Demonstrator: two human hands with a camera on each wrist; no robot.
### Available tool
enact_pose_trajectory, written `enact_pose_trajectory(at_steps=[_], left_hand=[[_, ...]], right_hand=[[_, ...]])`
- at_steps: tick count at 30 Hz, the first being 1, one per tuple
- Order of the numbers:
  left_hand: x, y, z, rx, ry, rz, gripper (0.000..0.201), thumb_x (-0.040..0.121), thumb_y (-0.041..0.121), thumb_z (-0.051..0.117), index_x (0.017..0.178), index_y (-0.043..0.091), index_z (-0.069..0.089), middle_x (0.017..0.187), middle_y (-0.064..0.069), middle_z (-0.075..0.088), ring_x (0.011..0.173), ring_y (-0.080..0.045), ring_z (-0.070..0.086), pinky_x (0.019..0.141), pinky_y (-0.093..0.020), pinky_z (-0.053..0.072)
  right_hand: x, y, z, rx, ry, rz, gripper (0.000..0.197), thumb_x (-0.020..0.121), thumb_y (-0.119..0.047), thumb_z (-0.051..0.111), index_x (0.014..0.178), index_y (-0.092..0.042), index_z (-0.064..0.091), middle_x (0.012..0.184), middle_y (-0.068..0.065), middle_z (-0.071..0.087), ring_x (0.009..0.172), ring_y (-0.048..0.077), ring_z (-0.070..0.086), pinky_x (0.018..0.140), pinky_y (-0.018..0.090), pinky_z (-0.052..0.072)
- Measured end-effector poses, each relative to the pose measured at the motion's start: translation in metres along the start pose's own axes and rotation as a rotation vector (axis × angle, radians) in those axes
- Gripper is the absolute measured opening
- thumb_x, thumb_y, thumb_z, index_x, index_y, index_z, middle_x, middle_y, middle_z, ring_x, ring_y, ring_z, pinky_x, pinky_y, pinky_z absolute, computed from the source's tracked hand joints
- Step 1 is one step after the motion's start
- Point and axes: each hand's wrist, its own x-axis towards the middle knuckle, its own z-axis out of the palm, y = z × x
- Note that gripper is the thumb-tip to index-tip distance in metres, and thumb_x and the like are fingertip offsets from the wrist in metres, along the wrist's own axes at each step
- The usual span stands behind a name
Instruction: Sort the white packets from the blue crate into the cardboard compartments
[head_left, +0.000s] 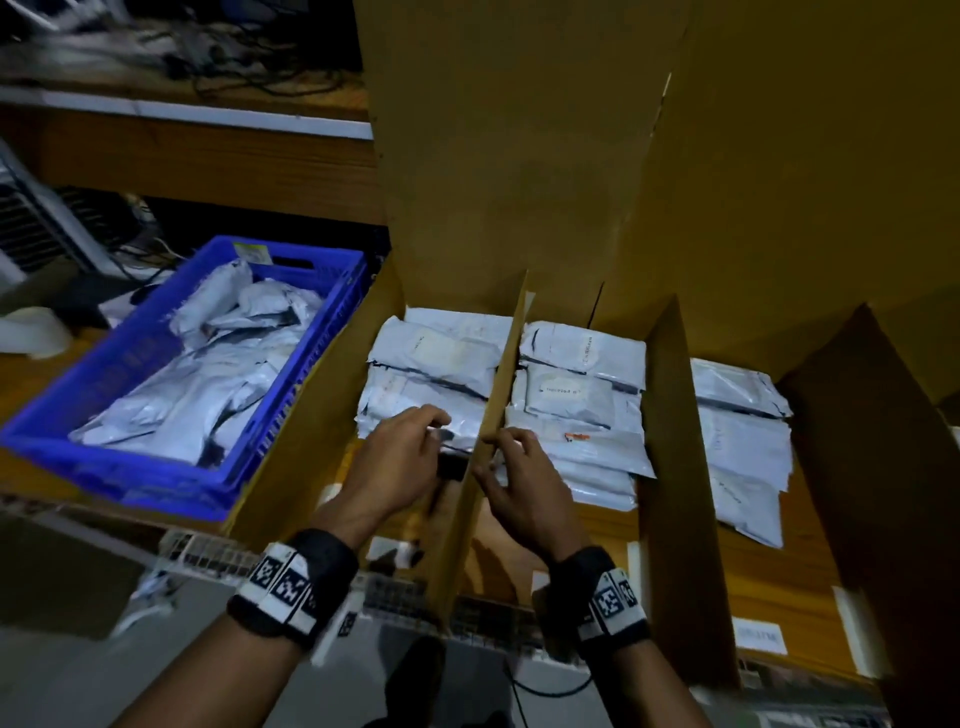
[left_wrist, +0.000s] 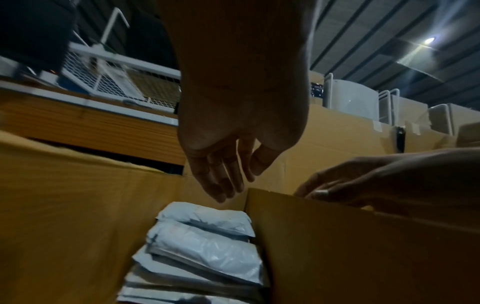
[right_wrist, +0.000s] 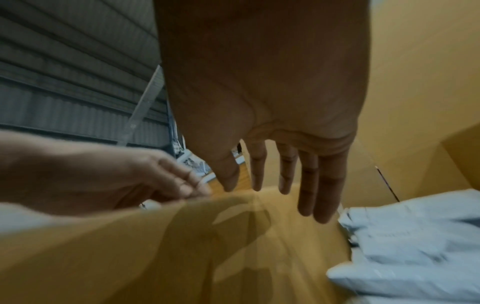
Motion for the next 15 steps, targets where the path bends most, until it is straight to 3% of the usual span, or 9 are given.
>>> enact_pose_trajectory(at_steps=[3,6,11,15], left_hand=[[-0.035,-0.016,-0.033,0.000,0.023,-0.027,0.023,0.107,0.018,0.058,0.126,0.026,0.068,0.126,0.007,0.069,0.113,-0.016,0.065,0.087,-0.029,0.049],[-0.055,-0.038,-0.071,0.012,0.083,-0.008,0.022,0.105,0.022,0.061,0.124,0.029,0.069,0.125,0.006,0.070,0.111,-0.016,0.067,0.091,-0.035,0.054],[-0.061,-0.108,-0.129,0.171,0.241,-0.072,0.020,0.100,0.028,0.060,0.117,0.032,0.068,0.115,0.004,0.072,0.106,-0.024,0.067,0.085,-0.043,0.057],[-0.072,-0.190,-0.158,0.352,0.147,-0.169,0.021,0.099,0.030,0.060,0.116,0.021,0.069,0.112,-0.012,0.070,0.111,-0.039,0.063,0.086,-0.050,0.055]], right_hand=[[-0.010,-0.020,-0.005,-0.042,0.049,0.001,0.029,0.106,-0.049,0.049,0.132,-0.035,0.051,0.141,-0.007,0.047,0.111,0.021,0.061,0.074,0.044,0.058],[-0.019,-0.048,-0.013,-0.072,0.104,-0.043,0.028,0.106,-0.041,0.054,0.132,-0.030,0.054,0.139,-0.005,0.049,0.107,0.020,0.061,0.070,0.039,0.056],[-0.015,-0.109,-0.011,-0.118,0.057,-0.061,0.031,0.105,-0.047,0.053,0.134,-0.035,0.055,0.141,-0.008,0.049,0.110,0.016,0.061,0.081,0.044,0.057],[-0.004,-0.169,0.017,-0.146,0.052,-0.089,0.027,0.105,-0.044,0.055,0.130,-0.034,0.060,0.136,-0.006,0.055,0.123,0.019,0.054,0.087,0.043,0.053]])
